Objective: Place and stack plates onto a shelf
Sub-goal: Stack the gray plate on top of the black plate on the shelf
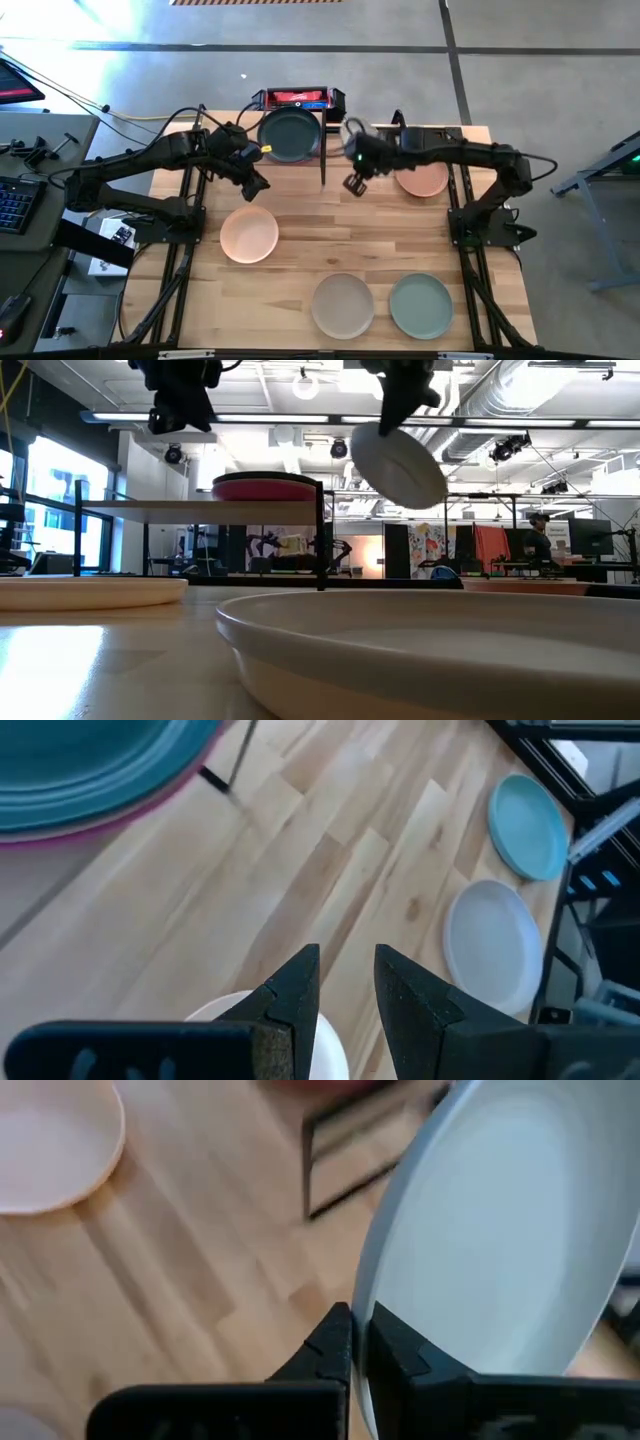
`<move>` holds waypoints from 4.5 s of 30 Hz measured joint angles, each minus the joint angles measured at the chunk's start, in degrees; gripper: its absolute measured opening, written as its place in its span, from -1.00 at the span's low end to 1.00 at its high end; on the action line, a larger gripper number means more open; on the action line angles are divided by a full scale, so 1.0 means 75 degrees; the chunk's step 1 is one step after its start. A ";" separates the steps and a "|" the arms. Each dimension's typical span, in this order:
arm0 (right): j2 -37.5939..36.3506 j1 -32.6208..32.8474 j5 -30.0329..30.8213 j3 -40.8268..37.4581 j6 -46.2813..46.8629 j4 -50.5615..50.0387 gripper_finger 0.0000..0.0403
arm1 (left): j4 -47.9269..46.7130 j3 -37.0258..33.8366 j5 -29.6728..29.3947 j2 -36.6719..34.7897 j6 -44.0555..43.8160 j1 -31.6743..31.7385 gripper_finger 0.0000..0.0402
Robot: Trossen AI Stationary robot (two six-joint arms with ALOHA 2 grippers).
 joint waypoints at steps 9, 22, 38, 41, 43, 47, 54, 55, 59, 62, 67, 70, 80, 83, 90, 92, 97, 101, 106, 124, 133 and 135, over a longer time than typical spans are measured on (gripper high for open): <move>0.0000 -0.1170 -0.0417 0.0485 -0.3265 0.1502 -1.00 | 0.0181 0.0000 -0.0227 0.0001 -0.0584 0.0482 -0.56; 0.0015 -0.2014 -0.2359 0.0489 -0.7184 0.4166 -1.00 | 0.0175 0.0003 -0.0240 -0.0002 -0.0849 0.1077 -0.56; 0.0867 -0.2027 -0.3194 0.0498 -0.9475 0.4734 -1.00 | 0.0172 0.0003 -0.0231 0.0000 -0.1458 0.1384 -0.56; 0.1076 -0.1995 -0.3382 0.0498 -0.9607 0.4724 -1.00 | 0.0172 0.0003 -0.0231 -0.0001 -0.1734 0.1384 -0.56; 0.1229 -0.1957 -0.3516 0.0498 -0.9703 0.4713 -1.00 | 0.0169 0.0001 -0.0230 0.0001 -0.1877 0.1384 -0.56; 0.1488 -0.1872 -0.3520 0.0495 -0.9879 0.4698 -1.00 | 0.0169 0.0003 -0.0209 -0.0001 -0.2016 0.1378 -0.56; 0.1737 -0.1794 -0.3520 0.0489 -1.0065 0.4599 -1.00 | 0.0169 0.0003 -0.0163 0.0000 -0.2254 0.1299 -0.56; 0.1760 -0.1794 -0.3520 0.0489 -1.0077 0.4568 -1.00 | 0.0169 0.0003 -0.0164 0.0001 -0.2293 0.1270 -0.56; 0.1846 -0.1794 -0.3512 0.0489 -1.0077 0.4344 -1.00 | 0.0169 0.0003 -0.0164 0.0001 -0.2305 0.1152 -0.56; 0.1954 -0.1796 -0.3491 0.0489 -1.0080 0.4199 -1.00 | 0.0169 0.0003 -0.0166 0.0000 -0.2309 0.1105 -0.56; 0.2077 -0.1787 -0.3011 0.0486 -1.0213 0.4136 -1.00 | 0.0169 0.0003 -0.0170 0.0001 -0.2378 0.1052 -0.56; 0.2078 -0.1791 -0.2771 0.0486 -1.0431 0.4131 -1.00 | 0.0169 0.0003 -0.0170 0.0001 -0.2381 0.1052 -0.56; 0.2078 -0.1621 -0.2310 0.0486 -1.1238 0.3913 -1.00 | 0.0169 0.0003 -0.0170 0.0001 -0.2379 0.1052 -0.56; 0.2078 -0.1543 -0.2127 0.0486 -1.1443 0.3902 -1.00 | 0.0169 0.0003 -0.0170 0.0000 -0.2380 0.1053 -0.56; 0.2078 -0.1540 -0.1832 0.0486 -1.1500 0.3926 -0.94 | 0.0169 0.0003 -0.0170 0.0000 -0.2376 0.1055 -0.56; 0.2078 -0.1538 -0.1648 0.0486 -1.1526 0.3960 -0.87 | 0.0169 0.0003 -0.0170 0.0001 -0.2379 0.1055 -0.56; 0.2078 -0.1537 -0.1531 0.0486 -1.1728 0.3979 -0.72 | 0.0169 0.0005 -0.0169 0.0001 -0.2376 0.1055 -0.56; 0.2078 -0.1521 -0.0821 0.0486 -1.1956 0.4075 -0.69 | 0.0169 0.0006 -0.0170 0.0001 -0.2370 0.1055 -0.56; 0.2078 -0.1522 -0.0557 0.0486 -1.2041 0.4148 -0.69 | 0.0169 0.0006 -0.0170 0.0000 -0.2365 0.1055 -0.56; 0.1900 -0.1377 -0.1307 0.0486 -1.1082 0.3281 -0.69 | 0.0139 0.0006 -0.0172 0.0000 -0.2173 0.1055 -0.56; 0.1900 -0.1202 -0.1397 0.0486 -1.0711 0.3665 -0.69 | 0.0140 0.0006 -0.0173 0.0001 -0.2162 0.1055 -0.56; 0.1900 -0.1202 -0.1425 0.0486 -1.0622 0.3755 -0.69 | 0.0139 0.0006 -0.0173 0.0001 -0.2161 0.1055 -0.56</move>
